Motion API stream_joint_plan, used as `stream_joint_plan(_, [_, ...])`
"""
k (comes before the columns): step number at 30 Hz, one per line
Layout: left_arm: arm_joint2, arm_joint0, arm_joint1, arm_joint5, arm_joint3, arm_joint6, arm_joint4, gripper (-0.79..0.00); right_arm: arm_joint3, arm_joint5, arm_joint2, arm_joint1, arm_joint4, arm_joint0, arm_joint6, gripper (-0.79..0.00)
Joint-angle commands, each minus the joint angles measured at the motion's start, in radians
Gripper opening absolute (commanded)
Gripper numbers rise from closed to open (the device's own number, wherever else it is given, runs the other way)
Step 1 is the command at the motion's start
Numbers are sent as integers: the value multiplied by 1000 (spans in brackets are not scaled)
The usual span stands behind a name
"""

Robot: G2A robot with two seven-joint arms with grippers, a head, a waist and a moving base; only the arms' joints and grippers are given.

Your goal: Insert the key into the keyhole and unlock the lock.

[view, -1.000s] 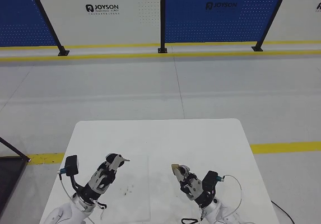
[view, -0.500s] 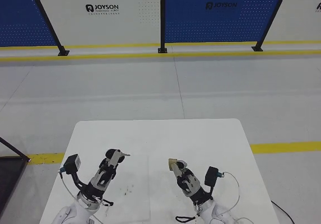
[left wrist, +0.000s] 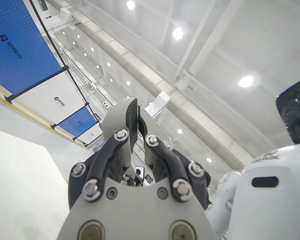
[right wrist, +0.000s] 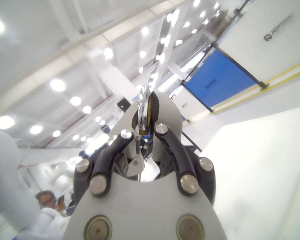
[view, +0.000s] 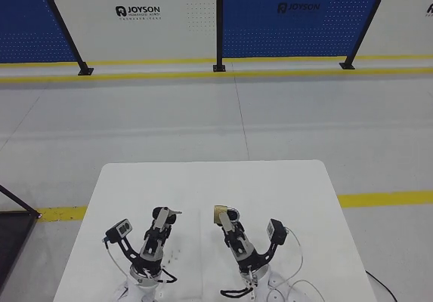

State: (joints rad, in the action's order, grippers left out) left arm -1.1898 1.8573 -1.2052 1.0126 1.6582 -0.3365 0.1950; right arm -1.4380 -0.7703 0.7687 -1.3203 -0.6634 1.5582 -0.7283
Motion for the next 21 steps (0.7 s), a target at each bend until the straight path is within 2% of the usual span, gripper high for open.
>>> stream_joint_plan(1, [21,-8,-6,0,-8,-5,-5,-785,14,-26,-7,-6,-10,-7,-21,-785])
stream_joint_plan(4, [41,-16,-10,0,-19,6,-7,-785,27,-10,-3,-14,-35,-9,-71,-785])
stream_joint_plan(21, [116,-92,-49,-59,-76,7,72,-785,27,-10,-3,-14,-35,-9,-71,-785])
